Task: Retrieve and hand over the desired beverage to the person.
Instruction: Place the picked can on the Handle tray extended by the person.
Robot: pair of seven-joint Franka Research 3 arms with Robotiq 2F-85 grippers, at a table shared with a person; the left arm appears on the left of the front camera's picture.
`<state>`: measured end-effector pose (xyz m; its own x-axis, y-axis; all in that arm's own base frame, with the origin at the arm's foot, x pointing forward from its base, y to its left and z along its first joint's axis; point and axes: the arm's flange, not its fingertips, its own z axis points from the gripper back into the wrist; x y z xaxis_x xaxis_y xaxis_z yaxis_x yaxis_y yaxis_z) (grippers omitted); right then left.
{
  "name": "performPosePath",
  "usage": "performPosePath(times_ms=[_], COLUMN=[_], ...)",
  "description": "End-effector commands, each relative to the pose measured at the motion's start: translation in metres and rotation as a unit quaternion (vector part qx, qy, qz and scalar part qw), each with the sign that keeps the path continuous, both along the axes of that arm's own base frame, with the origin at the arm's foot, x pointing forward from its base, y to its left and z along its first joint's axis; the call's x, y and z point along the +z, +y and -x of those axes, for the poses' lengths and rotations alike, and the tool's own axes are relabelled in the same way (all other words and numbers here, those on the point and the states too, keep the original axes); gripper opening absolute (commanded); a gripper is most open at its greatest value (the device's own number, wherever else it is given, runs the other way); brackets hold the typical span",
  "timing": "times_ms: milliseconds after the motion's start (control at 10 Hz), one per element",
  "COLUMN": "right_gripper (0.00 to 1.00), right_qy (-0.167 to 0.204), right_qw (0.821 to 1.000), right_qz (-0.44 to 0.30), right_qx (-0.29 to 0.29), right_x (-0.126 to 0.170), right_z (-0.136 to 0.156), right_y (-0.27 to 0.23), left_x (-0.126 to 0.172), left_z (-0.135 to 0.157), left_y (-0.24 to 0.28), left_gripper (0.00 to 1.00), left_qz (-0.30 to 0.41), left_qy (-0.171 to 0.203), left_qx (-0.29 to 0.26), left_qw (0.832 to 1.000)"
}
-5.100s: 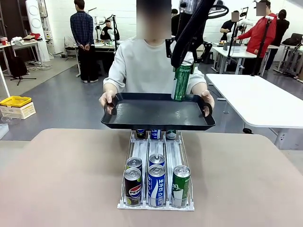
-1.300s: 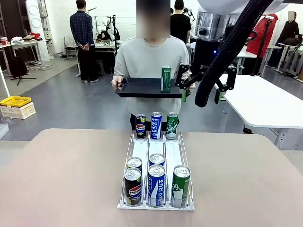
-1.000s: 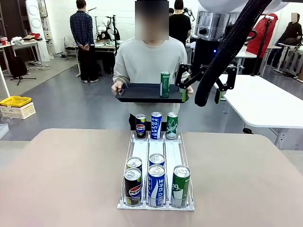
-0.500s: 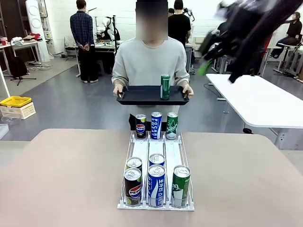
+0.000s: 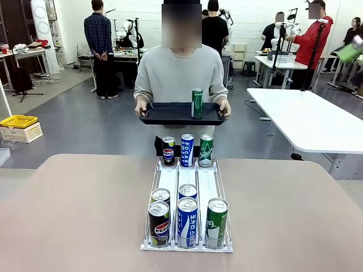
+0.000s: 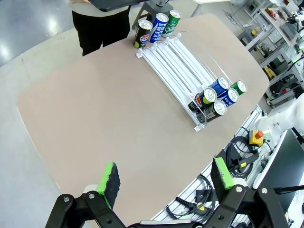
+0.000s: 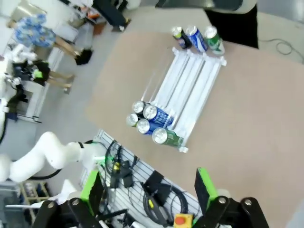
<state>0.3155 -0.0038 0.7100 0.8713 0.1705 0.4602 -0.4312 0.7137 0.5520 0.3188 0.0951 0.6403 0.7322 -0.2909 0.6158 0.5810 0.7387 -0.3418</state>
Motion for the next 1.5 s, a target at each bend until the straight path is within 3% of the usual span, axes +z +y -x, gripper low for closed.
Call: performPosePath(times_ms=[0,300,700,800,1400], right_gripper=[1.00,1.00,1.00,1.00,1.00], right_qy=[-0.003,-0.024,-0.009,-0.008,-0.008], right_qw=[0.999,0.999,0.997,0.998,0.998], right_qz=[0.040,0.044,0.069,0.046,0.046], right_qx=[0.010,-0.018,-0.042,-0.034,-0.034], right_x=[-0.025,-0.041,-0.054,-0.040,-0.040], right_z=[0.002,0.016,0.021,0.021,0.021], right_y=[-0.004,-0.036,-0.046,-0.049,-0.049], left_x=[0.001,0.001,0.001,0.001,0.001], left_z=[0.001,0.001,0.001,0.001,0.001], left_y=[0.002,0.002,0.002,0.002,0.002], left_gripper=[1.00,1.00,1.00,1.00,1.00], left_qz=[0.002,0.002,0.002,0.002,0.002], left_qy=[-0.002,-0.002,-0.002,-0.002,-0.002], left_qx=[-0.007,-0.007,-0.007,-0.007,-0.007], left_qw=[1.000,1.000,1.000,1.000,1.000])
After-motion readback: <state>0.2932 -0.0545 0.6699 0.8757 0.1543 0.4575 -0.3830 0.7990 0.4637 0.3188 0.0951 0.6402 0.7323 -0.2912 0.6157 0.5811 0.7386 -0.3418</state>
